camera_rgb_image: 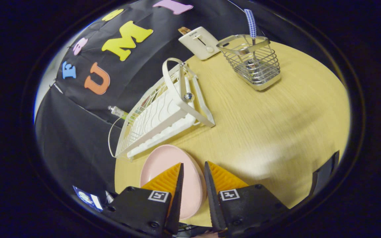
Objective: Take the plate from the dish rack, then take the spoon from the basket and place it into the plate.
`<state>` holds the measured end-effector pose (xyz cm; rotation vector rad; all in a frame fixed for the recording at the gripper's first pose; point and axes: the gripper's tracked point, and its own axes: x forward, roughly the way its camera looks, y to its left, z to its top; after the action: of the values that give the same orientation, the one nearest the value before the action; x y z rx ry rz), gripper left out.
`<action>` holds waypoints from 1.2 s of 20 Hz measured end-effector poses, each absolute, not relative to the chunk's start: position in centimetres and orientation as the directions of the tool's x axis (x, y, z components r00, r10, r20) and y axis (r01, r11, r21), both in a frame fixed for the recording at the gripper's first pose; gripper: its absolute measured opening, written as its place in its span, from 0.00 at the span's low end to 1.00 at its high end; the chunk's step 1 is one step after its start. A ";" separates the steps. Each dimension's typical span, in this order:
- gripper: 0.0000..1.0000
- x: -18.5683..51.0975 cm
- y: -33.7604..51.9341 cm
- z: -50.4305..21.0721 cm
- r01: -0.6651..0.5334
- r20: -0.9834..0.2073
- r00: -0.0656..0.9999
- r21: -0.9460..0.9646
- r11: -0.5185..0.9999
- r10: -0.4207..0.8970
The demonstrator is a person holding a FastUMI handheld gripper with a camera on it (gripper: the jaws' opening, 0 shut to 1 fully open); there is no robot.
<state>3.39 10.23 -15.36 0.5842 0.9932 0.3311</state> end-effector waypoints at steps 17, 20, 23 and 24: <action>1.00 4.1 -3.3 -3.0 -0.059 -0.223 0.973 0.012 0.998 0.060; 1.00 5.9 -4.9 -3.6 -0.074 -0.201 0.977 -0.017 0.997 0.069; 1.00 8.7 -6.7 -4.1 -0.076 -0.202 0.977 -0.011 0.997 0.072; 1.00 9.9 -7.2 -4.4 -0.084 -0.208 0.975 0.010 0.996 0.084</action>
<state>9.94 -7.17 -4.38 0.0008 0.2097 0.0846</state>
